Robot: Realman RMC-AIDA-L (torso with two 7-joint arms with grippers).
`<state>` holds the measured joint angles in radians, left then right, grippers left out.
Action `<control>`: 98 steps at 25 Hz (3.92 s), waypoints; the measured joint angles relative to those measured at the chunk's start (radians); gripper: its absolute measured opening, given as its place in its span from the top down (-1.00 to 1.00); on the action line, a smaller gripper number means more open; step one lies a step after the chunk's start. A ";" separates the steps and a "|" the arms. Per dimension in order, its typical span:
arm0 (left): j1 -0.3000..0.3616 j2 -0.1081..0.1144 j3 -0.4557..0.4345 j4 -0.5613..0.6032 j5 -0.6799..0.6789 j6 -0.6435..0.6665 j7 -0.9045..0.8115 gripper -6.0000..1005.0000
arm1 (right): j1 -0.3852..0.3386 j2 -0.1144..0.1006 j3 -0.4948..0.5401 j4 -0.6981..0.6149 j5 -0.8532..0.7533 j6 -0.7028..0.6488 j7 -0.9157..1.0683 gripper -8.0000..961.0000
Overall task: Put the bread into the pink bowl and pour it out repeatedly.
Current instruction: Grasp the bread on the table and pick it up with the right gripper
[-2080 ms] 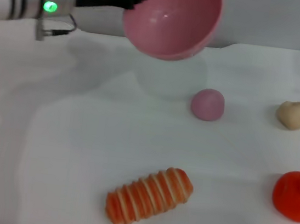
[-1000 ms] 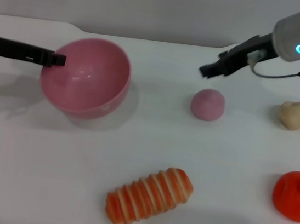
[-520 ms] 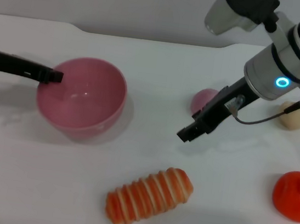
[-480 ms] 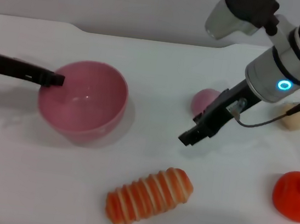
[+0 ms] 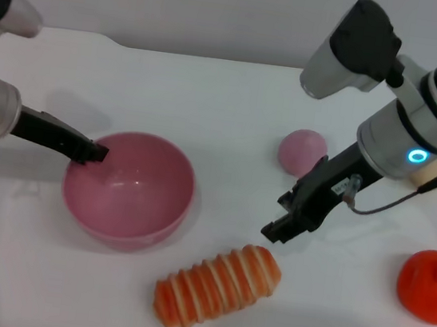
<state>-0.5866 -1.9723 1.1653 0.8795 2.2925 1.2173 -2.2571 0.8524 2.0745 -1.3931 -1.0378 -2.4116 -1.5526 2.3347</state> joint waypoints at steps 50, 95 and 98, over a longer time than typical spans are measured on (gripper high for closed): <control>0.025 -0.029 -0.012 0.273 0.096 0.126 -0.105 0.89 | -0.018 0.007 -0.297 0.203 0.151 0.251 0.009 -0.19; 0.033 -0.035 -0.012 0.292 0.096 0.133 -0.107 0.89 | -0.040 0.006 -0.297 0.175 0.146 0.270 -0.014 0.63; 0.032 -0.035 -0.012 0.292 0.096 0.133 -0.107 0.89 | -0.062 0.003 -0.297 0.137 0.145 0.266 -0.013 0.67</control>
<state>-0.5546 -2.0070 1.1533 1.1719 2.3883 1.3500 -2.3639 0.7903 2.0776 -1.6901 -0.9013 -2.2668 -1.2864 2.3214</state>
